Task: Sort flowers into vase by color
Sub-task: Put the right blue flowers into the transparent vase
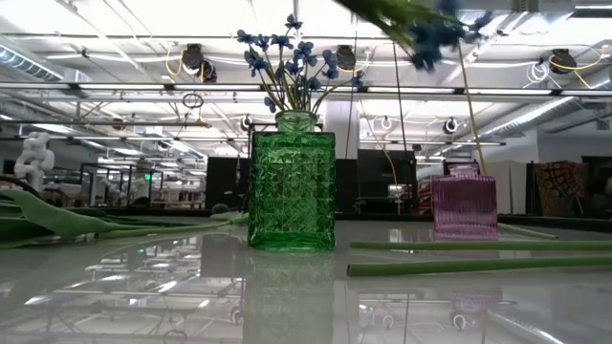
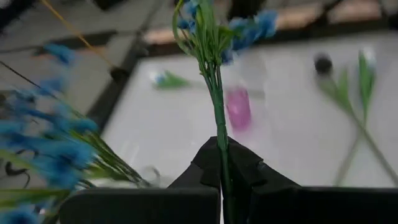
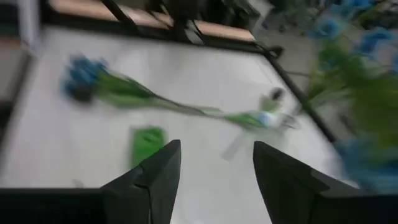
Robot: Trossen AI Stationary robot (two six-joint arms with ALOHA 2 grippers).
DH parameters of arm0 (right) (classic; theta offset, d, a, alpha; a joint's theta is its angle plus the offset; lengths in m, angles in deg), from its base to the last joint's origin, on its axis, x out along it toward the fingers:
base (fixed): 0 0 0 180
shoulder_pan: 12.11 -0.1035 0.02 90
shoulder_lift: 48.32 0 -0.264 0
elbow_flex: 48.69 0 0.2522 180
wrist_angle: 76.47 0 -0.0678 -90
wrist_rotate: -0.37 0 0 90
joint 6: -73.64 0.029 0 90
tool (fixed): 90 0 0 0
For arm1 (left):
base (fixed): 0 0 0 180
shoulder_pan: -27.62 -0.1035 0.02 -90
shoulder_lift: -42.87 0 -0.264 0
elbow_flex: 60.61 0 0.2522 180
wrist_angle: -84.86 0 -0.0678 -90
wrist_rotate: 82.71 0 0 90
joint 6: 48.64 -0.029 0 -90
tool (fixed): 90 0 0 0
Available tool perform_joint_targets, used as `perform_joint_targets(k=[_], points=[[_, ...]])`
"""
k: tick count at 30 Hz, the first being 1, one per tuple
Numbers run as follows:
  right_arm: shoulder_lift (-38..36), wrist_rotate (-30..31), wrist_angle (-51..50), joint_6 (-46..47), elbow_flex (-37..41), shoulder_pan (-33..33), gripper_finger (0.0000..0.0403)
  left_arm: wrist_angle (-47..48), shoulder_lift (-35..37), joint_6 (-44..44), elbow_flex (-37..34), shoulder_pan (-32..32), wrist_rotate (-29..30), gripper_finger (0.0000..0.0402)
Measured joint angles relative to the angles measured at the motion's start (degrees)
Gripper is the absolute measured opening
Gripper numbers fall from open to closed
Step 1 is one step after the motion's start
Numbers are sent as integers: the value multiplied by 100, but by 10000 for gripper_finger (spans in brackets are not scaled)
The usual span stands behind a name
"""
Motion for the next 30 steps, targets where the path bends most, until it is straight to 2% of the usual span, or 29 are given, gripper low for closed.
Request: perform_joint_targets(k=[4, 7, 10, 13, 16, 21, 25, 30], points=[[4, 161, 2009, -1182, 737, 96, 184, -640, 148, -274, 0, 6, 18, 4], [5, -41, 3767, -2209, 1425, 480, 175, -1105, 167, -529, 0, 15, 16, 4], [15, -906, 5438, -3148, 1990, 977, 166, -1647, 169, -923, 0, 15, 16, 4], [15, -1903, 6657, -3751, 2311, 1512, 157, -2268, 169, -1232, 0, -99, -2, 4], [15, -2542, 7334, -4107, 2464, 1983, 153, -2745, 169, -1469, 0, -258, -176, 4], [-79, -3046, 8110, -4669, 2587, 2544, 153, -3030, 169, -1498, -35, -425, -913, 4], [-381, -3158, 8070, -4895, 2781, 2712, 148, -3891, 209, -1445, -630, -389, -1621, 4], [-1116, -3157, 8522, -4865, 3455, 2614, 144, -5180, 507, -1481, -1611, -253, -1702, 4]])
